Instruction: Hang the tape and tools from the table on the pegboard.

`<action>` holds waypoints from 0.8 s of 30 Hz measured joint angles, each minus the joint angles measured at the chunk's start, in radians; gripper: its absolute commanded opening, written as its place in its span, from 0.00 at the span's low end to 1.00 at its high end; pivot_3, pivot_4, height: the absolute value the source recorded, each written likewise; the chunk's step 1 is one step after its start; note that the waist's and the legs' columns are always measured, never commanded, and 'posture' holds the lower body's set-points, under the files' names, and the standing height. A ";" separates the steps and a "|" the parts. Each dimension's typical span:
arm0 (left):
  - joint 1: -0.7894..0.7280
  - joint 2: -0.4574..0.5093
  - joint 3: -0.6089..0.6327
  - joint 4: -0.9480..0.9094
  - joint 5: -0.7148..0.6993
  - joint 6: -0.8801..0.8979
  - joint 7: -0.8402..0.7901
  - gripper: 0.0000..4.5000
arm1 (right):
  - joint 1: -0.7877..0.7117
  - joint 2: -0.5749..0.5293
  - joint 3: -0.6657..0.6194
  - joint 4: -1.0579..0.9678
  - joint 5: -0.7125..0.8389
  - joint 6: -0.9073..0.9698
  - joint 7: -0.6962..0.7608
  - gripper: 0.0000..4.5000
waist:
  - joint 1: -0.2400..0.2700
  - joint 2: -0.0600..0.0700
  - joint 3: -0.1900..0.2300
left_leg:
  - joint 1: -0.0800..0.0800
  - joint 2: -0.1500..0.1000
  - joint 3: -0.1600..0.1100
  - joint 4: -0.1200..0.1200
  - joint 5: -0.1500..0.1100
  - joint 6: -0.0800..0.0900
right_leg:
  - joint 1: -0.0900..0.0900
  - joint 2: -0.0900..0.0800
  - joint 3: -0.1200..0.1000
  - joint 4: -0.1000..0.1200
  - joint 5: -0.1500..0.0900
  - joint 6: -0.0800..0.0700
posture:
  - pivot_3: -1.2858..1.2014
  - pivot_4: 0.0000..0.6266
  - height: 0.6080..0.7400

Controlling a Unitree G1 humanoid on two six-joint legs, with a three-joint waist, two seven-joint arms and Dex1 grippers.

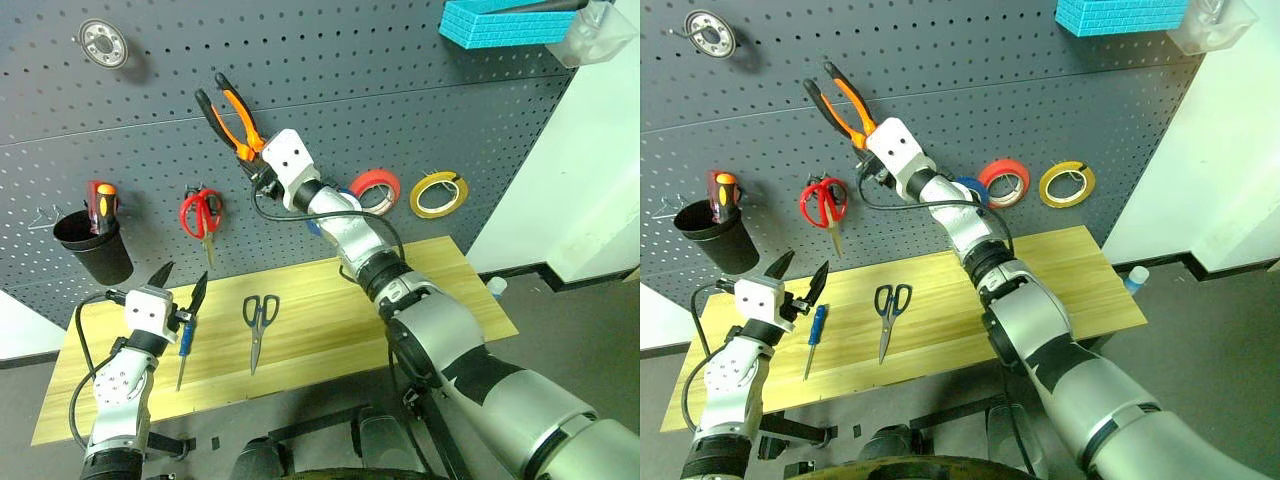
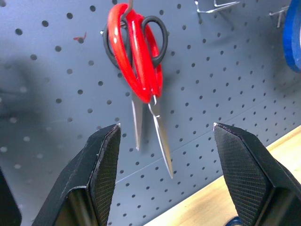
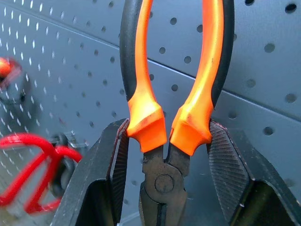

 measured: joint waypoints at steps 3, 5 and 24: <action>0.006 0.000 0.000 -0.012 0.002 0.000 0.010 0.73 | -0.013 0.018 -0.015 0.025 0.005 -0.002 0.001 0.47 | 0.005 0.000 0.000 | 0.000 0.000 0.000 0.000 0.000 0.000 | 0.000 0.000 0.000 0.000 -0.001 -0.001 | 0.50 0.00 0.98; 0.006 0.000 0.000 -0.015 0.007 -0.001 0.023 0.73 | -0.020 0.023 -0.015 0.042 0.002 -0.007 0.000 0.47 | 0.011 0.000 0.000 | 0.000 0.000 0.000 0.000 0.000 0.000 | 0.000 0.000 0.000 0.000 -0.001 -0.002 | 0.50 0.00 0.98; 0.201 -0.002 0.031 -0.258 -0.008 0.044 0.054 0.73 | -0.015 0.032 -0.055 0.061 -0.013 -0.173 -0.033 0.47 | 0.073 0.000 0.000 | 0.000 0.000 0.000 0.000 0.000 0.000 | -0.001 0.001 0.000 0.000 -0.001 -0.003 | 0.53 0.00 0.98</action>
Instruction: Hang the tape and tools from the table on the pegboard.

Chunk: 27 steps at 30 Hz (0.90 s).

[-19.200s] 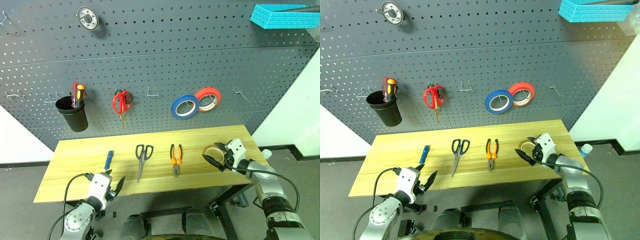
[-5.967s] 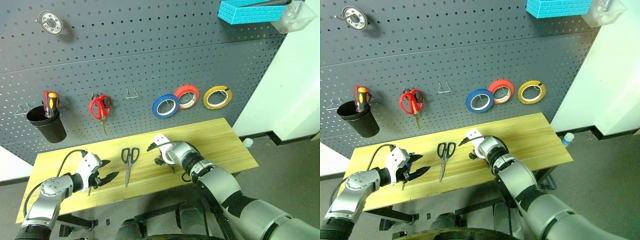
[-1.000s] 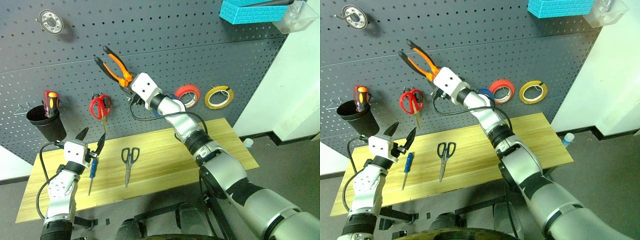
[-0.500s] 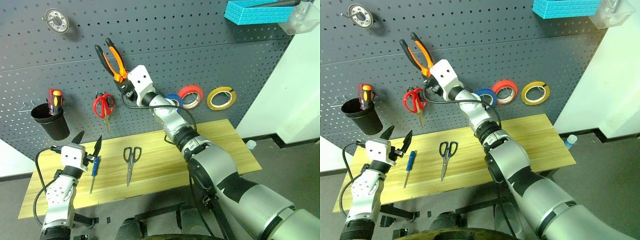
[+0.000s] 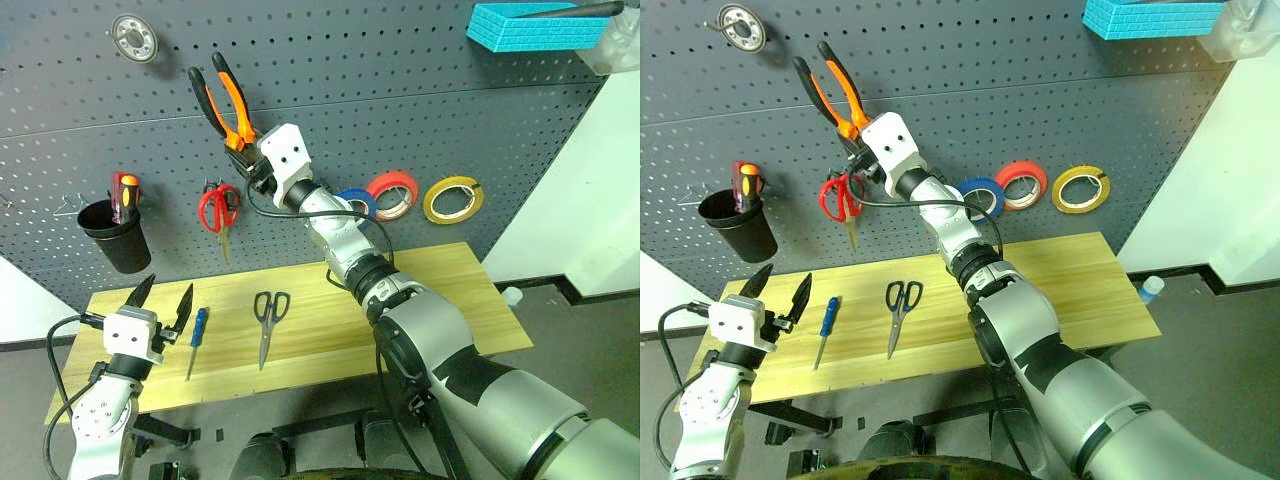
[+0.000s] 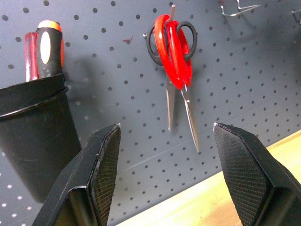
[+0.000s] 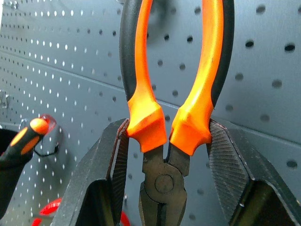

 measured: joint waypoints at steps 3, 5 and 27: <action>0.036 -0.010 0.005 -0.063 -0.013 0.021 0.007 0.73 | 0.003 -0.003 0.001 0.008 -0.020 -0.021 -0.037 0.47 | 0.008 0.000 0.000 | 0.000 0.000 0.000 0.000 0.000 0.000 | 0.000 0.000 0.000 0.000 -0.001 -0.002 | 0.54 0.00 0.98; 0.062 -0.013 0.007 -0.098 -0.019 0.033 0.010 0.73 | 0.005 -0.005 0.001 0.019 -0.030 -0.026 -0.062 0.47 | 0.009 0.000 0.000 | 0.000 0.000 0.000 0.000 0.000 0.000 | 0.000 0.000 0.000 0.000 -0.001 -0.002 | 0.54 0.00 0.98; 0.115 -0.042 -0.008 -0.263 -0.037 0.153 0.006 0.73 | 0.014 -0.055 0.001 0.070 -0.090 -0.036 -0.167 0.47 | 0.032 0.000 0.000 | 0.000 0.000 0.000 0.000 0.000 0.000 | 0.000 0.000 0.000 0.000 -0.002 -0.003 | 0.53 0.00 0.98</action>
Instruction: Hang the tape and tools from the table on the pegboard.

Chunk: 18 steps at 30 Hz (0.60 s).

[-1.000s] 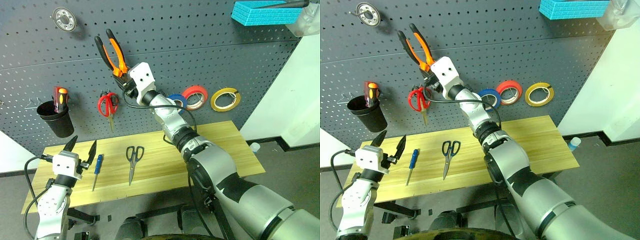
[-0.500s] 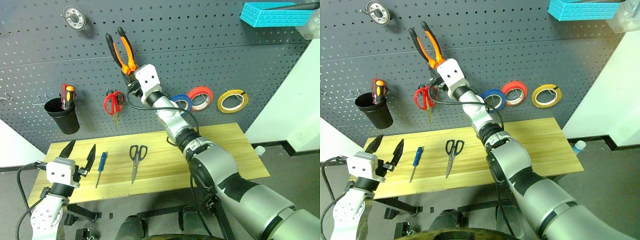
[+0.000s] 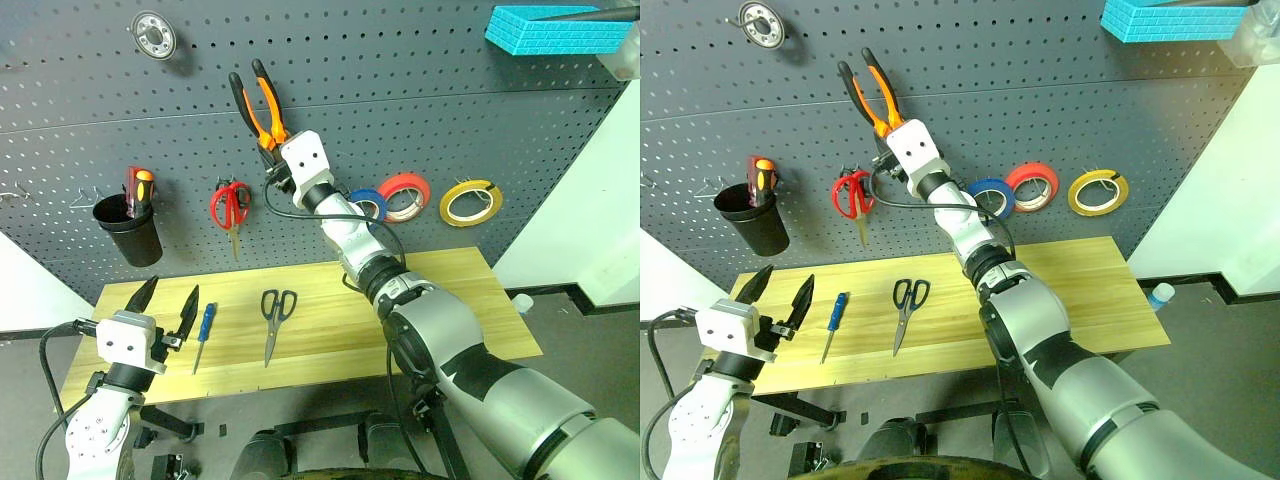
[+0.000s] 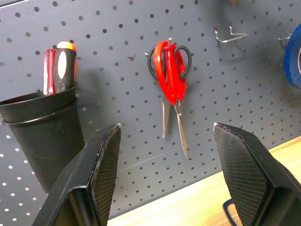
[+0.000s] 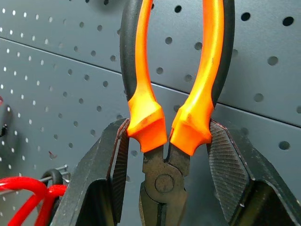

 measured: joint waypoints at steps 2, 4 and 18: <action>-0.006 0.000 -0.001 0.000 0.000 0.004 -0.001 0.73 | 0.001 -0.001 0.000 0.001 -0.001 0.000 0.000 0.47 | 0.000 0.000 0.000 | 0.000 0.000 0.000 0.000 0.000 0.000 | 0.000 0.000 0.000 0.000 0.000 0.000 | 0.53 0.00 0.98; -0.016 0.000 -0.002 0.000 0.000 0.005 -0.004 0.73 | 0.001 -0.003 0.000 0.001 -0.001 0.000 0.000 0.47 | 0.000 0.000 0.000 | 0.000 0.000 0.000 0.000 0.000 0.000 | 0.000 0.000 0.000 0.000 0.000 0.000 | 0.53 0.00 0.98; -0.100 -0.006 -0.065 -0.031 0.000 0.073 -0.014 0.73 | 0.024 -0.049 -0.003 -0.002 -0.001 -0.034 0.003 0.47 | -0.003 0.001 0.024 | 0.000 0.000 0.000 0.001 0.000 0.000 | 0.000 0.000 0.000 0.000 0.000 0.000 | 0.51 0.13 0.98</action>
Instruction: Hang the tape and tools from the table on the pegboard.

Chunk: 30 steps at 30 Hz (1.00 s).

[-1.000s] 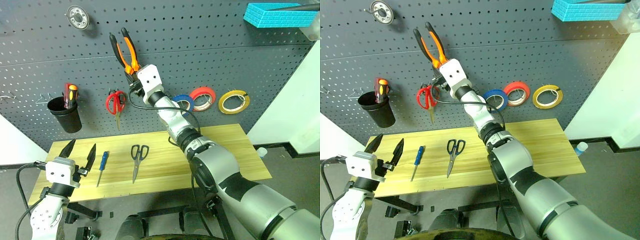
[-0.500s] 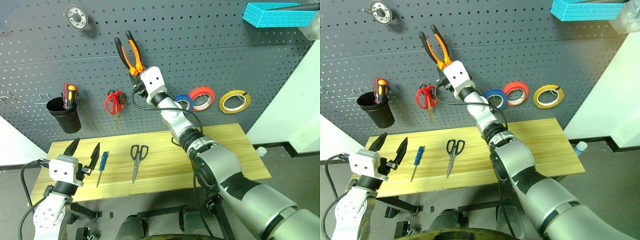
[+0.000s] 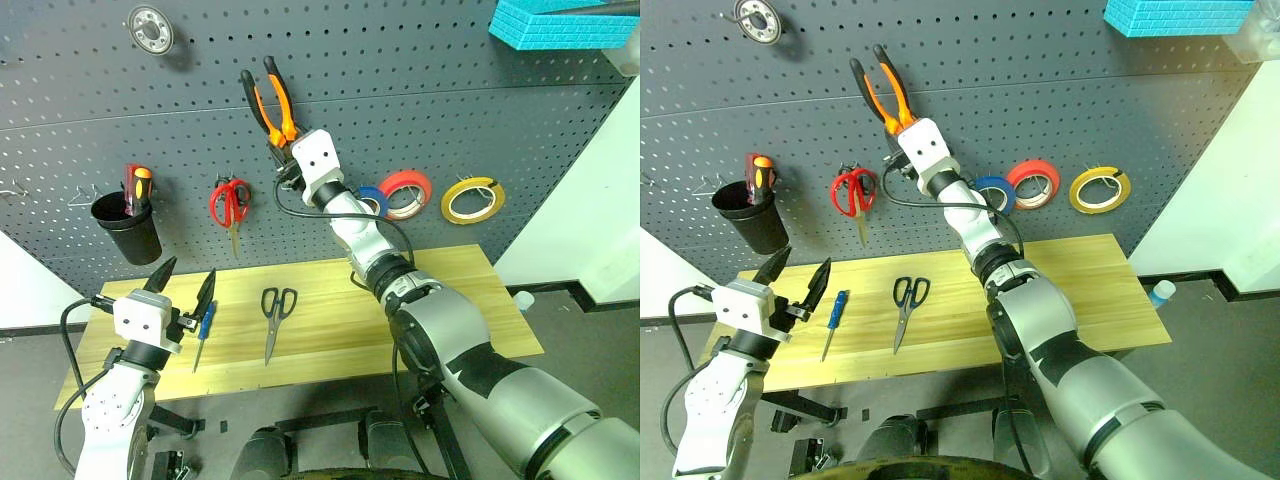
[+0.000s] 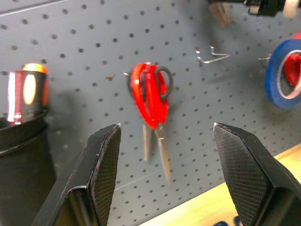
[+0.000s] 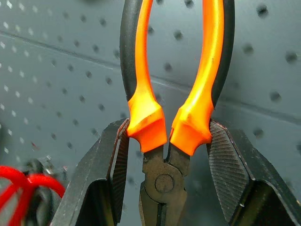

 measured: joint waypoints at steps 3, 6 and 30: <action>-0.018 0.000 -0.010 -0.002 0.000 0.017 -0.002 0.73 | 0.007 -0.008 0.000 0.000 0.000 0.000 0.000 0.47 | -0.001 0.000 0.017 | -0.001 0.000 0.000 0.000 0.000 0.000 | -0.001 0.000 0.000 0.001 0.000 -0.001 | 0.52 0.13 0.98; -0.025 -0.001 -0.011 -0.007 0.001 0.020 -0.003 0.73 | 0.007 -0.015 -0.001 0.000 0.000 0.000 -0.005 0.47 | -0.001 0.000 0.020 | -0.001 0.000 0.000 -0.001 0.000 0.000 | -0.002 0.000 0.000 0.000 0.000 -0.004 | 0.51 0.12 0.98; -0.036 -0.007 -0.005 -0.009 0.017 0.019 -0.011 0.73 | 0.006 -0.008 0.023 0.004 -0.060 -0.030 -0.057 0.47 | 0.001 -0.002 0.020 | -0.001 0.000 0.000 -0.001 0.000 0.001 | -0.001 0.000 0.000 0.001 0.000 -0.006 | 0.54 0.05 0.98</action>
